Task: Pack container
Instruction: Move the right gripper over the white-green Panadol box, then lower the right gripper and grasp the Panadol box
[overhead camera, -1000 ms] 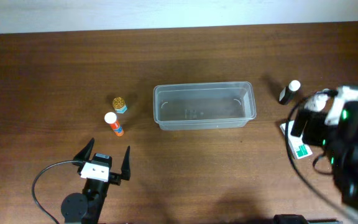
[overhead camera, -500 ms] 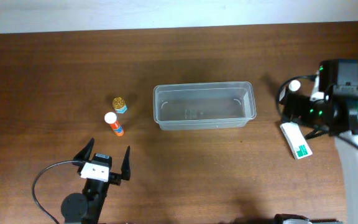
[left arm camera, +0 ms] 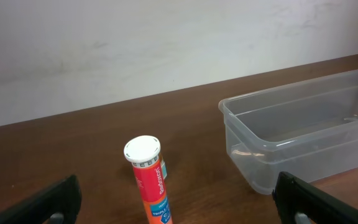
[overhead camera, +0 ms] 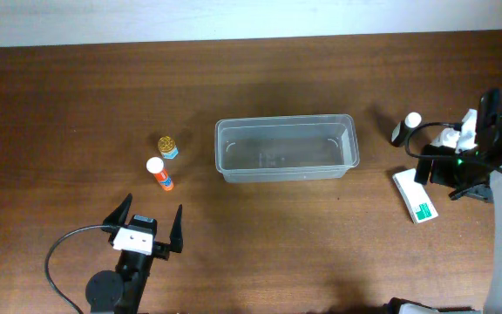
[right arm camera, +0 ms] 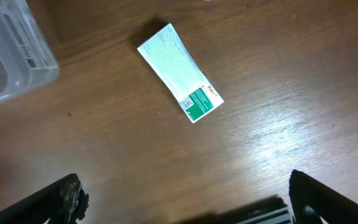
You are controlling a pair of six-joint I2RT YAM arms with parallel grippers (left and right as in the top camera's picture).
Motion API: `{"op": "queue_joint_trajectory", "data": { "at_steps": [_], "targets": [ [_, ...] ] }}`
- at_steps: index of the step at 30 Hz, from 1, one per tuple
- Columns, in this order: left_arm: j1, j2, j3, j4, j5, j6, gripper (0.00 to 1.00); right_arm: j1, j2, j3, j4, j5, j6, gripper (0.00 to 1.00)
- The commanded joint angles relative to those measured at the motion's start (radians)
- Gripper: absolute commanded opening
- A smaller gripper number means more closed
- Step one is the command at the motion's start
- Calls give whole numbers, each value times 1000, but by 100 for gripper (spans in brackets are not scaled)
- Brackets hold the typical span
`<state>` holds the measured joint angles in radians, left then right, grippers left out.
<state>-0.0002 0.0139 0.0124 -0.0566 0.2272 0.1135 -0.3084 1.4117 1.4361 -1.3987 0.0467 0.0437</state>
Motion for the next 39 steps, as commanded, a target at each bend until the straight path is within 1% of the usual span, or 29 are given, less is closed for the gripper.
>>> {"op": "queue_joint_trajectory", "data": {
  "at_steps": [1,3,5,9,16,29,39],
  "targets": [
    [6,-9,-3,-5,-10,16,99,-6,9,20,8,108,-33,98],
    [6,-9,-3,-5,-10,16,99,-6,9,20,26,150,-37,98],
    [6,-9,-3,-5,-10,16,99,-6,13,19,73,111,-115,98],
    [6,-9,-3,-5,-10,16,99,-6,39,-5,87,-14,-288,98],
    [6,-9,-3,-5,-10,16,99,-6,143,-53,136,-20,-423,98],
    [6,-9,-3,-5,-10,16,99,-7,422,-53,171,-17,-432,98],
    [6,-9,-3,-5,-10,16,99,-7,495,-53,205,-17,-433,98]
  ]
}}
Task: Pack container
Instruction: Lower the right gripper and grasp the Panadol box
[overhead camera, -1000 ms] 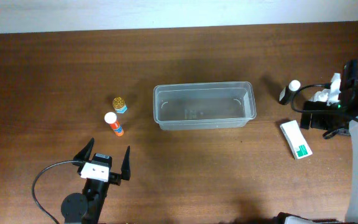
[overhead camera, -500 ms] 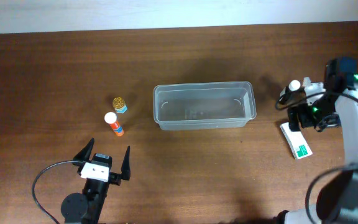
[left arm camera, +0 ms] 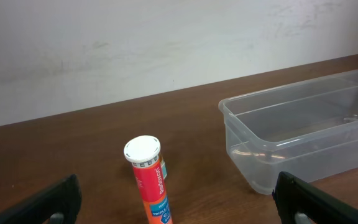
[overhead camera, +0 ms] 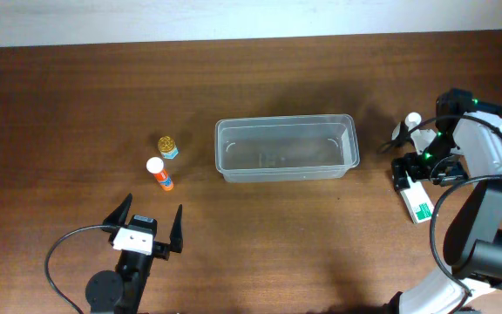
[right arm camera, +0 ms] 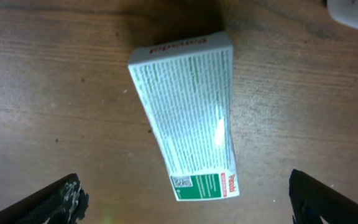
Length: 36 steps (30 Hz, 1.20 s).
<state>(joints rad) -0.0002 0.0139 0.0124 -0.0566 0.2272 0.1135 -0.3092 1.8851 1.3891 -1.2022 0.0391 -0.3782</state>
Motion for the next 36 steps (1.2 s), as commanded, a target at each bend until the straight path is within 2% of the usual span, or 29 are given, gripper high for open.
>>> {"op": "queue_joint_trajectory", "data": {
  "at_steps": [1,30,36],
  "targets": [
    [6,-9,-3,-5,-10,16,99,-6,27,-6,15,-10,-10,98],
    [6,-9,-3,-5,-10,16,99,-7,53,-151,171,-86,-6,99],
    [6,-9,-3,-5,-10,16,99,-7,53,-165,172,-116,-6,91]
  ]
}}
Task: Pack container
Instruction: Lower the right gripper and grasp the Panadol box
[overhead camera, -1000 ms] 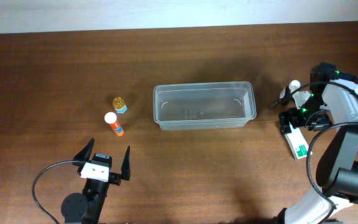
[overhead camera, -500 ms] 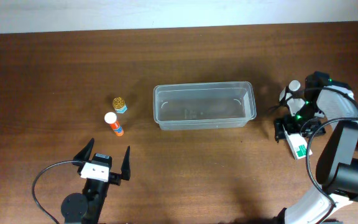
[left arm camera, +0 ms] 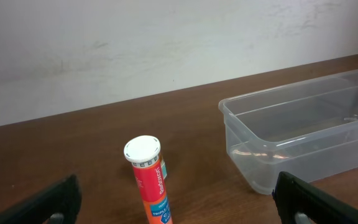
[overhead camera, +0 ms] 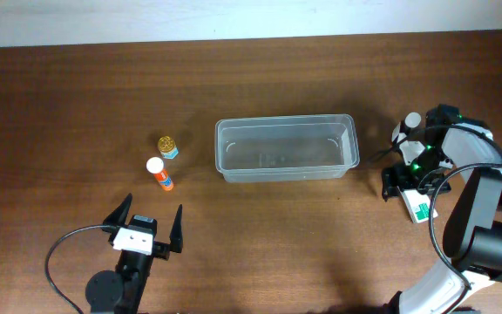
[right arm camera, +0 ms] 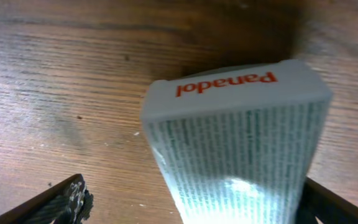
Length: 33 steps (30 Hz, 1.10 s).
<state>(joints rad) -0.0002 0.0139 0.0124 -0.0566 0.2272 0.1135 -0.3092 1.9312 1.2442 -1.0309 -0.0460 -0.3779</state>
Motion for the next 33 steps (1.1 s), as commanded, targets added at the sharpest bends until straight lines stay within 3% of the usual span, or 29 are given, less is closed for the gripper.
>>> {"op": "queue_joint_trajectory", "data": {
  "at_steps": [1,9,16,25,33],
  "targets": [
    [6,-9,-3,-5,-10,16,99,-6,6,-24,2,-31,-4,90],
    [6,-9,-3,-5,-10,16,100,-6,6,-78,58,-30,56,84],
    [6,-9,-3,-5,-10,16,99,-6,6,-79,60,-30,77,65],
    [6,-9,-3,-5,-10,16,100,-5,6,-79,75,-33,81,50],
    [6,-9,-3,-5,-10,16,99,-5,6,-79,105,-122,110,48]
  ]
}}
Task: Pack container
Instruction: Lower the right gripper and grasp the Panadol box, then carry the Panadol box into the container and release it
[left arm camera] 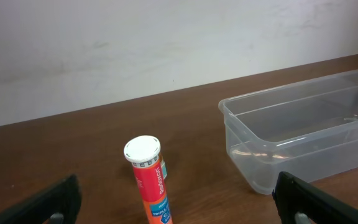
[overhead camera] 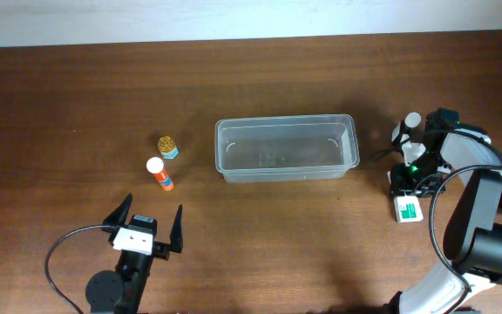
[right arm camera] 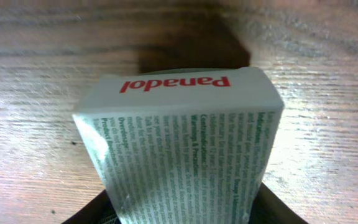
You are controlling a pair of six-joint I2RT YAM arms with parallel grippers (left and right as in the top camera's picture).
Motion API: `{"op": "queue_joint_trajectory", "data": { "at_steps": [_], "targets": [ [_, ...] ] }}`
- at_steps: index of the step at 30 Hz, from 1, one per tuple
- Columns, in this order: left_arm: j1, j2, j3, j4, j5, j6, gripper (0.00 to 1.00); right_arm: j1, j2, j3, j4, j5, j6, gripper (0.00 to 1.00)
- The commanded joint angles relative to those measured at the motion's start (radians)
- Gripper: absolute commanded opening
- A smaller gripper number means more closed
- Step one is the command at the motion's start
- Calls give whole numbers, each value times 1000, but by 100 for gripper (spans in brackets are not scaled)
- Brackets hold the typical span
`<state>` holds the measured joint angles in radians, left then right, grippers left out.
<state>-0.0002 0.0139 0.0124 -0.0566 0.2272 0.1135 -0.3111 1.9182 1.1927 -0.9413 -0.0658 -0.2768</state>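
The clear plastic container point(overhead camera: 286, 148) stands empty at the table's middle. A white and green Panadol box point(right arm camera: 179, 130) lies on the wood to its right, also seen from above as the box point(overhead camera: 408, 208). My right gripper point(overhead camera: 407, 187) is down over the box with its fingers point(right arm camera: 101, 211) pressed against both long sides, shut on it. An orange tube with a white cap point(overhead camera: 159, 174) stands left of the container, with a small gold-lidded jar point(overhead camera: 168, 145) behind it. My left gripper point(overhead camera: 153, 211) waits open just short of the tube point(left arm camera: 149, 180).
A dark item with a white cap point(overhead camera: 410, 122) lies just behind the right gripper, near the container's right end. A black cable loops at the front left by the left arm's base point(overhead camera: 103, 288). A pale wall point(left arm camera: 166, 43) runs behind the table.
My right gripper's fingers, wide apart on either side of the Panadol box before, now press on its sides. The box has turned straighter and sits slightly further left. The left arm is unchanged.
My right gripper first hung open well above the Panadol box. It then stood lower and centred over it, then close with the box between wide fingers, and now it is shut on the box. The left gripper, tube, jar and container kept their places.
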Motion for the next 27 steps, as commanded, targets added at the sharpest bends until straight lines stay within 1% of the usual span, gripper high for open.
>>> {"op": "queue_joint_trajectory", "data": {
  "at_steps": [1,7,9,10,11,15,22,27],
  "targets": [
    [6,-9,-3,-5,-10,16,99,-3,19,-28,15,-108,9,48],
    [6,-9,-3,-5,-10,16,99,-3,19,-28,15,-111,9,49],
    [6,-9,-3,-5,-10,16,99,-3,19,-28,14,-111,9,47],
    [6,-9,-3,-5,-10,16,99,-3,19,-28,14,-111,9,45],
    [6,-9,-3,-5,-10,16,99,-3,19,-28,14,-111,9,39],
    [6,-9,-3,-5,-10,16,100,-3,19,-28,14,-111,9,33],
    [6,-9,-3,-5,-10,16,99,-3,19,-22,2,-111,10,33],
    [6,-9,-3,-5,-10,16,99,-3,19,26,-56,-116,9,33]
  ]
}}
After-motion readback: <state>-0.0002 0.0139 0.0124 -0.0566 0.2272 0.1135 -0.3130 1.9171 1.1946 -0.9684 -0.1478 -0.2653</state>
